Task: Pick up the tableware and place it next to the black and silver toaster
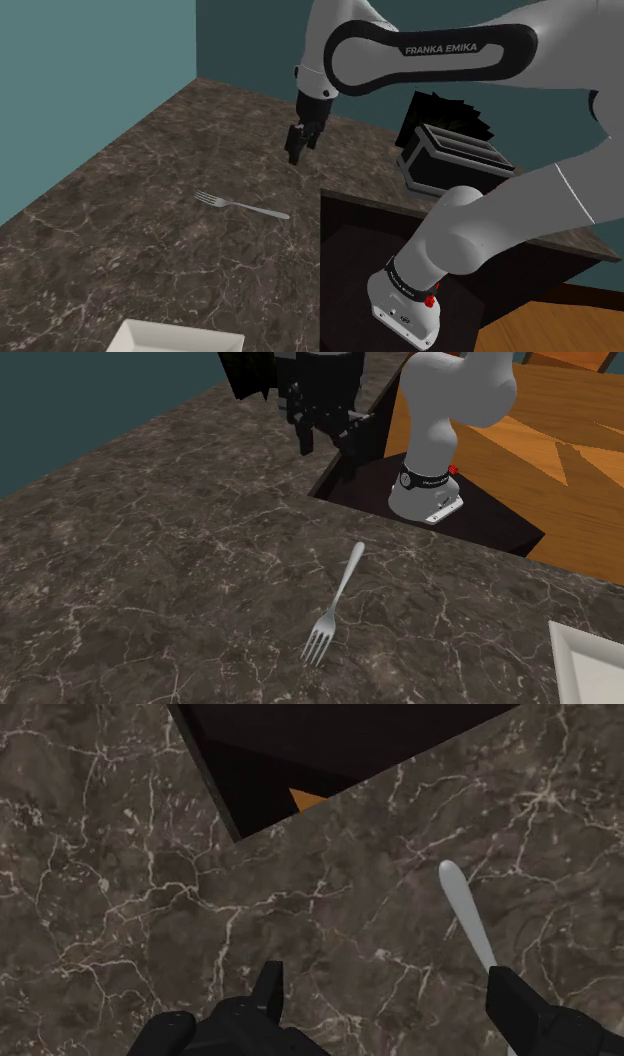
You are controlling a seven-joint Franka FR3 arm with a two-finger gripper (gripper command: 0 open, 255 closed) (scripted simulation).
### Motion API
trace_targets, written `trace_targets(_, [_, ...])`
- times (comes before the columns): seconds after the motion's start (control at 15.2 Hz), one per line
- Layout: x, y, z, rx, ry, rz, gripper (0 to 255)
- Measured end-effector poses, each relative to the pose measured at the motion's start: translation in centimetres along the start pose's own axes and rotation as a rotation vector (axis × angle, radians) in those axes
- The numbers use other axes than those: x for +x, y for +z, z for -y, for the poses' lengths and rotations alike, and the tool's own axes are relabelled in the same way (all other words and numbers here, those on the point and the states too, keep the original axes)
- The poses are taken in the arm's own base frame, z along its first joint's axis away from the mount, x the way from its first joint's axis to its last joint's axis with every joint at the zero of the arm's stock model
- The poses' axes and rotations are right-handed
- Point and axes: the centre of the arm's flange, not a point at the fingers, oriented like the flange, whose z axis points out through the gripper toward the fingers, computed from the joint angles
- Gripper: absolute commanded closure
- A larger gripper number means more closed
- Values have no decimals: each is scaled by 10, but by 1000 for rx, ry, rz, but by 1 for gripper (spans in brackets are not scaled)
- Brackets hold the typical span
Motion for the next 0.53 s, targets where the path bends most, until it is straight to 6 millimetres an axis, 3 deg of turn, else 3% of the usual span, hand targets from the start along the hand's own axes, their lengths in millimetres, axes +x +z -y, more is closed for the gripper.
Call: trace_targets(0.53, [57, 47, 62, 24, -105, -49, 0])
